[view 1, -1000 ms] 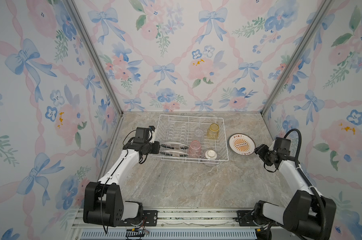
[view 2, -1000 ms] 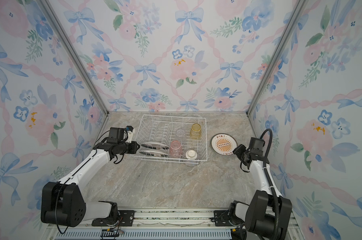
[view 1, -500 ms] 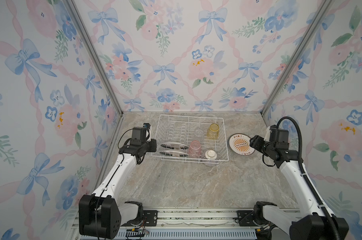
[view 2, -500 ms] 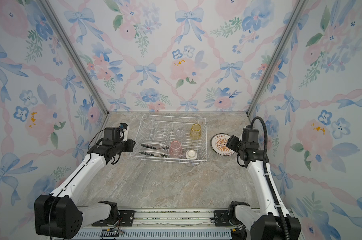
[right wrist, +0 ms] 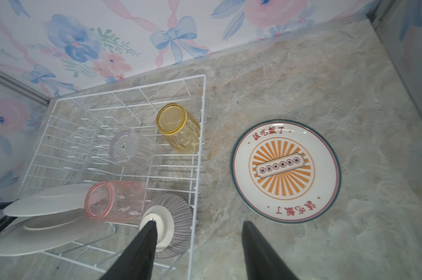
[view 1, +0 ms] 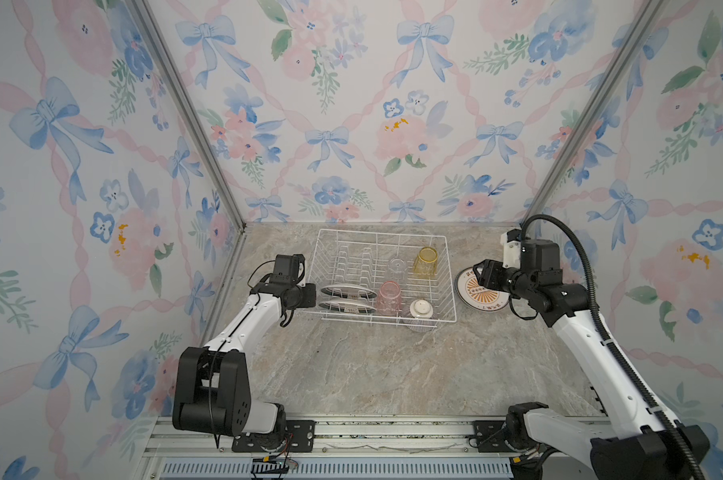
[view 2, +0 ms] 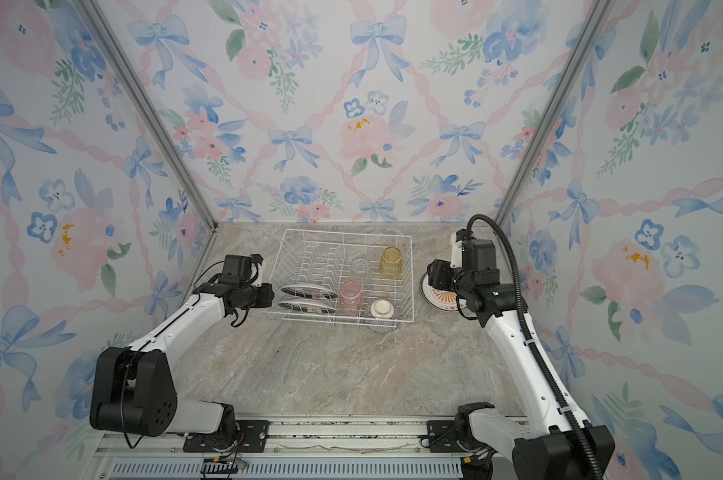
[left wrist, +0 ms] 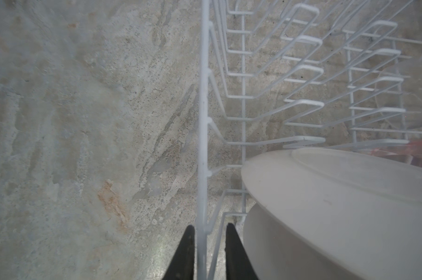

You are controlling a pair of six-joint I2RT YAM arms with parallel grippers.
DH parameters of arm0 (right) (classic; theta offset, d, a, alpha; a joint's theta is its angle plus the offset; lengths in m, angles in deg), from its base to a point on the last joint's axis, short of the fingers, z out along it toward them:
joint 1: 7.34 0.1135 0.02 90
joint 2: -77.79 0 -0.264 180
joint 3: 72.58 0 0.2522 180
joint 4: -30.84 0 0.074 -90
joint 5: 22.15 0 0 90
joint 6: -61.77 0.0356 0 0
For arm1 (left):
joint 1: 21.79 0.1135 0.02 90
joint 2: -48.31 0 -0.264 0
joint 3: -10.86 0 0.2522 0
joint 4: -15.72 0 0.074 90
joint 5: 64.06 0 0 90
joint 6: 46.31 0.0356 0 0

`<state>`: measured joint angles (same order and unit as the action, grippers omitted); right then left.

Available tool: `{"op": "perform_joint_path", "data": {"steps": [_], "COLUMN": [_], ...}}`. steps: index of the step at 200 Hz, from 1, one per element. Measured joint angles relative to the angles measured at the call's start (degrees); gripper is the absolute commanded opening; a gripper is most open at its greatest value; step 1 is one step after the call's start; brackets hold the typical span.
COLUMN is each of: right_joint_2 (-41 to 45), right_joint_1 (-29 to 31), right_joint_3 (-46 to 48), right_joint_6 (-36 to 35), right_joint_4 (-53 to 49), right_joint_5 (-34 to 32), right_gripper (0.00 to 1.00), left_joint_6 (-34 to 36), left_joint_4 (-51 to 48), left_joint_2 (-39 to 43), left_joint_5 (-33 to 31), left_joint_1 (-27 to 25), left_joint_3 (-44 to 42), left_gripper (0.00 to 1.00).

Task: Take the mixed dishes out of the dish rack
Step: 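Raise the right gripper and swing it back over the rack, then lower the right gripper onto the green-rimmed plate's rim in the rack and close it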

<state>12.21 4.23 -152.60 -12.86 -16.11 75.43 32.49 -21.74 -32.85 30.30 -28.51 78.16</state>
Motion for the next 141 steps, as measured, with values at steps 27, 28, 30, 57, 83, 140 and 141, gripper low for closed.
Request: {"op": "perform_joint_path", "data": {"steps": [27, 28, 30, 57, 83, 140, 141], "right_joint_2": [-1.42, -1.55, -1.66, -4.90, -10.99, -23.61, -23.87], "right_joint_1": [8.90, 9.44, 10.19, 20.59, 27.30, 33.55, 33.66], "right_joint_3": [-1.68, -1.73, -1.86, -3.85, -8.02, -16.17, -16.35], "right_joint_6": [-7.19, -7.67, -7.91, -16.31, -23.41, -34.12, -34.36], "right_joint_4": [0.39, 0.42, 0.44, 0.81, 0.81, 0.87, 0.85], "right_joint_5": [2.29, 2.27, 2.34, 2.89, 1.40, -2.93, -2.91], "right_gripper": [0.42, 0.42, 0.42, 0.37, 0.37, 0.36, 0.36], "left_joint_6": [-0.11, -0.11, -0.13, -0.92, -1.57, -3.96, -3.93], "left_joint_4": [0.00, 0.00, 0.00, 0.13, 0.46, 1.38, 1.38], "left_joint_2": [0.00, 0.00, 0.00, 1.20, 3.63, 6.16, 6.21], "left_joint_5": [0.48, 0.50, 0.52, 0.59, 1.16, 3.23, 3.26], "left_joint_1": [0.07, 0.07, 0.07, 0.17, 0.20, 0.13, 0.13], "left_joint_3": [0.00, 0.00, 0.00, -0.74, -2.71, -5.31, -5.35], "left_gripper": [0.15, 0.15, 0.15, 0.13, 0.08, 0.04, 0.04]}}
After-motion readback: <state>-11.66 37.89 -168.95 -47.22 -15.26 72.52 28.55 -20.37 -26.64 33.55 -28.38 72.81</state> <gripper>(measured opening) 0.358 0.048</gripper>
